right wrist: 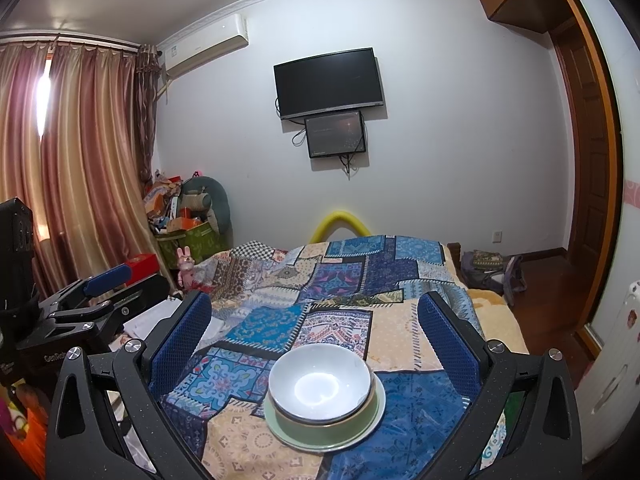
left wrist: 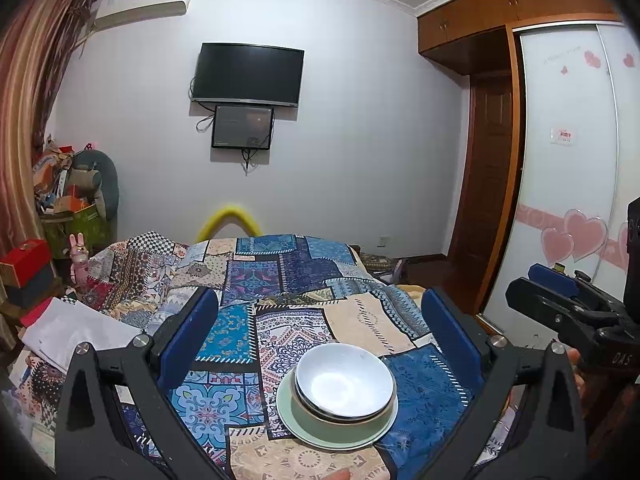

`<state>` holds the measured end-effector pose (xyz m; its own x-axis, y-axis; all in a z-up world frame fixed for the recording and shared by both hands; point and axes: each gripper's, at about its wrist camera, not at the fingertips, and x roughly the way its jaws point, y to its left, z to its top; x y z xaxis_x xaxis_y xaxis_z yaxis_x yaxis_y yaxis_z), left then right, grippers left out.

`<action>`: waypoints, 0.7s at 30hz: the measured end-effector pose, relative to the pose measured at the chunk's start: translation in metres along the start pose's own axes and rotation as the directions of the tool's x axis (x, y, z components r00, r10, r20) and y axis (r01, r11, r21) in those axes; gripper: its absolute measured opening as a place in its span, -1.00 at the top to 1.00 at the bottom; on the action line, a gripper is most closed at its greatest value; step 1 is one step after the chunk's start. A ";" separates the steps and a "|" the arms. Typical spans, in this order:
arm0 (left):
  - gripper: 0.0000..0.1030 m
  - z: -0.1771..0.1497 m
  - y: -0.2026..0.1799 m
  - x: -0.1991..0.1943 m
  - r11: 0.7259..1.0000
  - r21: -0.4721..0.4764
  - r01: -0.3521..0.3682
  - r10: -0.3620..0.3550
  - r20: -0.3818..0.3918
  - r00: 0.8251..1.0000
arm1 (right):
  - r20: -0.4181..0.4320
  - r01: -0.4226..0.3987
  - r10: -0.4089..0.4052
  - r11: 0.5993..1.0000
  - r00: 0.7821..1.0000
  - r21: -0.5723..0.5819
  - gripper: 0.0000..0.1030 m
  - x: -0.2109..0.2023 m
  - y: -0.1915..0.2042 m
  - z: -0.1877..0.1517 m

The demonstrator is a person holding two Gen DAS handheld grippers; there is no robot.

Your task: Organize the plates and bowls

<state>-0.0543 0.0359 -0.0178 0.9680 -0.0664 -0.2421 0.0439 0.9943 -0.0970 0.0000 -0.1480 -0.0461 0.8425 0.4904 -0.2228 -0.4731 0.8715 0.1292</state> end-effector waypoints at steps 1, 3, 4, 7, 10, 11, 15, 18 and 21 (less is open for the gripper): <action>-1.00 0.000 0.001 0.001 1.000 -0.002 0.002 -0.002 -0.003 1.000 | 0.001 0.000 0.000 1.000 1.000 0.000 -1.00 0.000 0.000 0.000; -1.00 0.000 0.001 0.002 1.000 -0.003 0.000 0.000 -0.006 1.000 | -0.001 -0.001 0.001 1.000 1.000 0.000 -1.00 0.000 0.000 0.001; -1.00 -0.001 0.001 0.002 1.000 -0.005 -0.006 0.006 -0.006 1.000 | -0.001 -0.001 0.001 1.000 1.000 0.001 -1.00 0.000 0.000 0.000; -1.00 -0.001 0.000 0.005 1.000 0.004 0.005 -0.005 -0.018 1.000 | -0.001 -0.001 0.001 1.000 1.000 0.001 -1.00 0.000 0.000 0.001; -1.00 -0.002 -0.001 0.005 1.000 0.010 0.005 -0.005 -0.023 1.000 | 0.000 -0.001 0.001 1.000 1.000 0.002 -1.00 0.000 0.000 0.000; -1.00 -0.002 -0.002 0.005 1.000 0.012 0.006 -0.006 -0.025 1.000 | 0.001 -0.001 0.001 1.000 1.000 0.003 -1.00 0.000 0.000 0.001; -1.00 -0.004 -0.002 0.007 1.000 0.007 0.013 -0.012 -0.035 0.999 | -0.001 -0.001 0.001 1.000 1.000 0.008 -1.00 0.003 -0.001 0.000; -1.00 -0.004 -0.001 0.008 1.000 0.007 0.013 -0.013 -0.037 0.999 | -0.004 -0.002 0.002 1.000 1.000 0.010 -1.00 0.004 -0.002 -0.001; -1.00 -0.004 0.000 0.009 1.000 0.004 0.020 -0.020 -0.041 0.999 | -0.005 -0.001 0.001 1.000 1.000 0.009 -1.00 0.005 -0.002 -0.002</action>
<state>-0.0466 0.0345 -0.0242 0.9559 -0.0894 -0.2796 0.0643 0.9931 -0.0978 0.0048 -0.1474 -0.0492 0.8406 0.4914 -0.2279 -0.4717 0.8709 0.1380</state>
